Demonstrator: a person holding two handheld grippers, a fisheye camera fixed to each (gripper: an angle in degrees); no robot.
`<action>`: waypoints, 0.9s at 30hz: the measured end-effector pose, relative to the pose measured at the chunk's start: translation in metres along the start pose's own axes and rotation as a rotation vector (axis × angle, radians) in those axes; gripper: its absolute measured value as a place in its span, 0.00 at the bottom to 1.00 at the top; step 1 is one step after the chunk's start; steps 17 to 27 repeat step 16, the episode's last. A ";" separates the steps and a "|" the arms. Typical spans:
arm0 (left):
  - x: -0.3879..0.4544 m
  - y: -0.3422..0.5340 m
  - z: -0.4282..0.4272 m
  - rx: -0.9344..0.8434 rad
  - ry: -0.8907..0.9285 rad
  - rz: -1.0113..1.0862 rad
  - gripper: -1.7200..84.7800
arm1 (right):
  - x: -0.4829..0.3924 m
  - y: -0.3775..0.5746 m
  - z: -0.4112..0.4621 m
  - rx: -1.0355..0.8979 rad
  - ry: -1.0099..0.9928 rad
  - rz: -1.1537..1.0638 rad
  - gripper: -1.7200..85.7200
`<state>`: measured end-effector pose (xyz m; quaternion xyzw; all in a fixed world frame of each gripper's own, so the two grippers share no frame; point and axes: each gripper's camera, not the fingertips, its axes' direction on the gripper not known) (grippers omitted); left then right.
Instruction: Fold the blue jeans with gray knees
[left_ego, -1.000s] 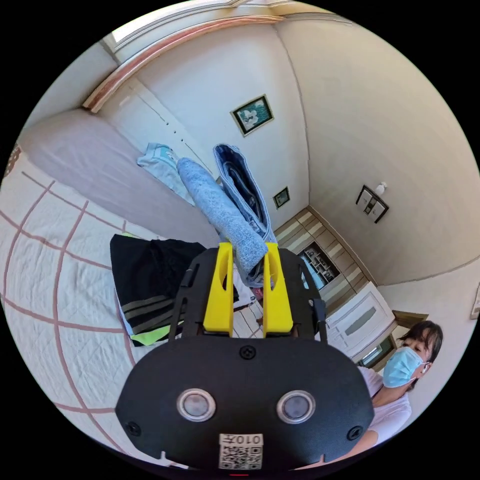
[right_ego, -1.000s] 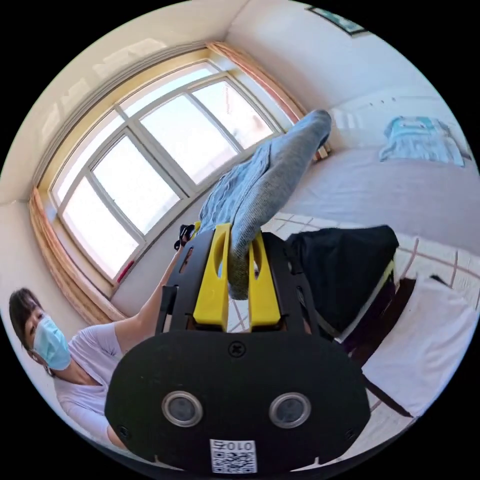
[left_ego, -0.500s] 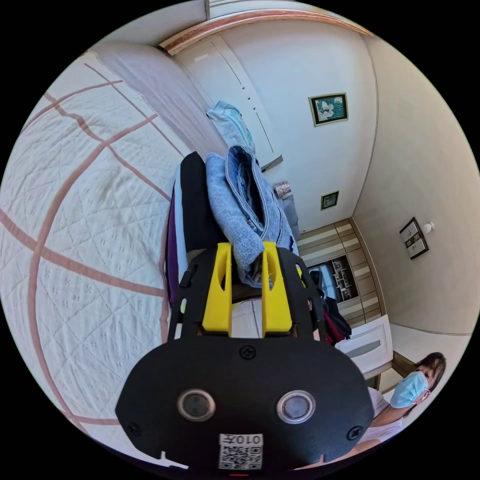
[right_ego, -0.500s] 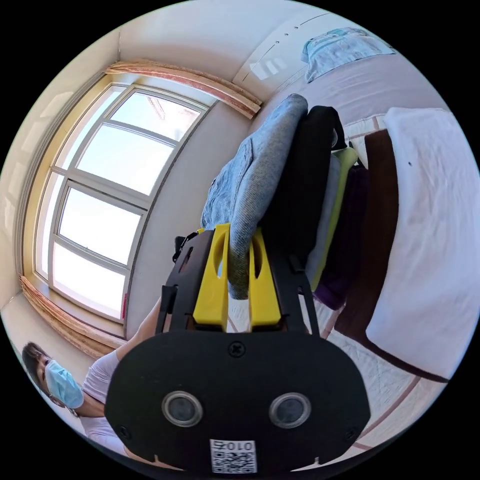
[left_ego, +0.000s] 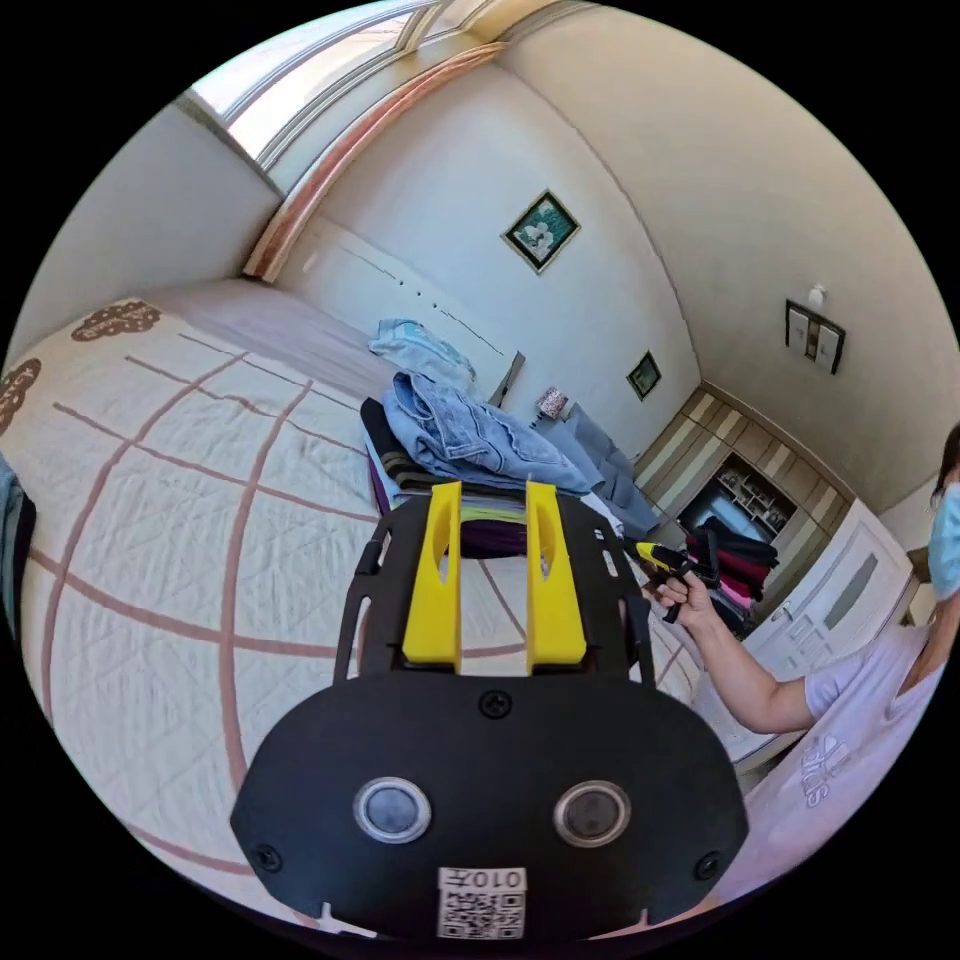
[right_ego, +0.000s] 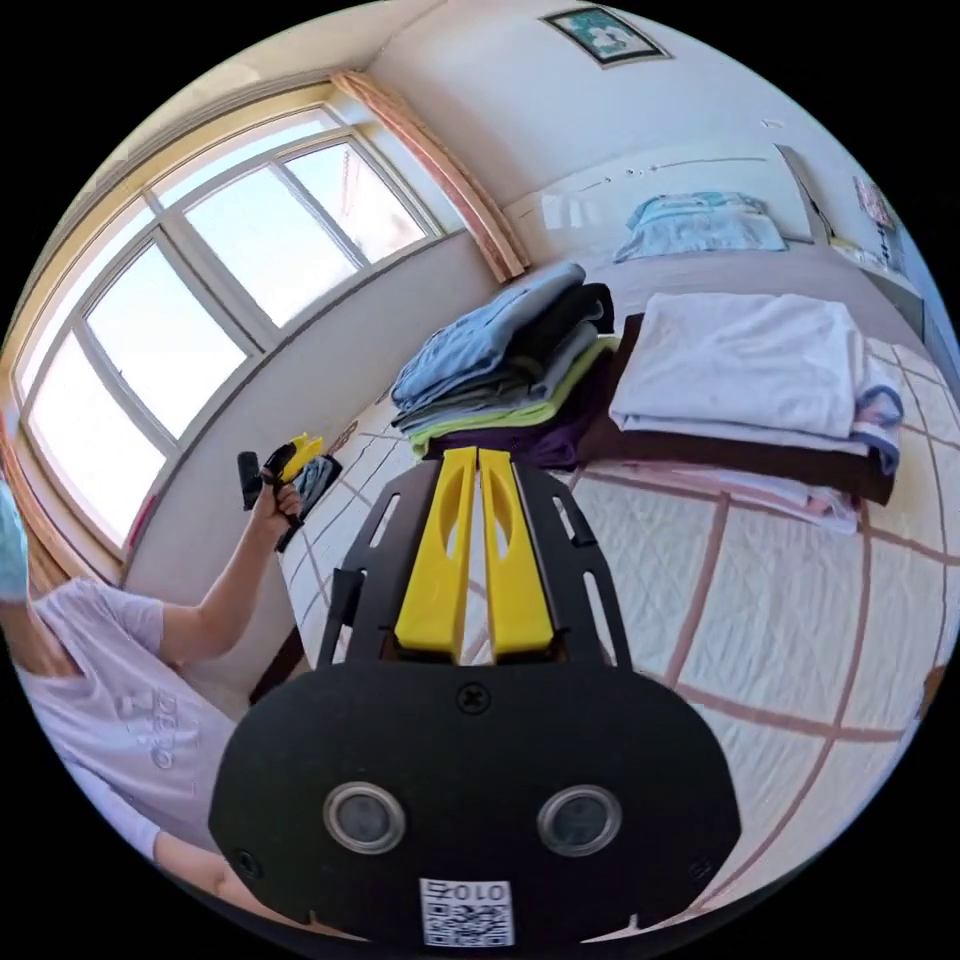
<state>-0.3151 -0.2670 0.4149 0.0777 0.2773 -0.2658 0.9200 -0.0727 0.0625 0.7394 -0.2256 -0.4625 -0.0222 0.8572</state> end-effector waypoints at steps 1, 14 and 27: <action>0.030 0.028 -0.039 0.015 -0.061 0.069 0.12 | -0.029 0.039 -0.012 0.020 0.020 -0.070 0.06; 0.138 0.155 -0.256 -0.175 -0.745 0.118 0.15 | -0.277 0.221 0.052 0.036 0.188 -0.346 0.05; 0.138 0.154 -0.282 -0.190 -0.866 0.133 0.16 | -0.295 0.219 0.050 0.086 0.126 -0.351 0.05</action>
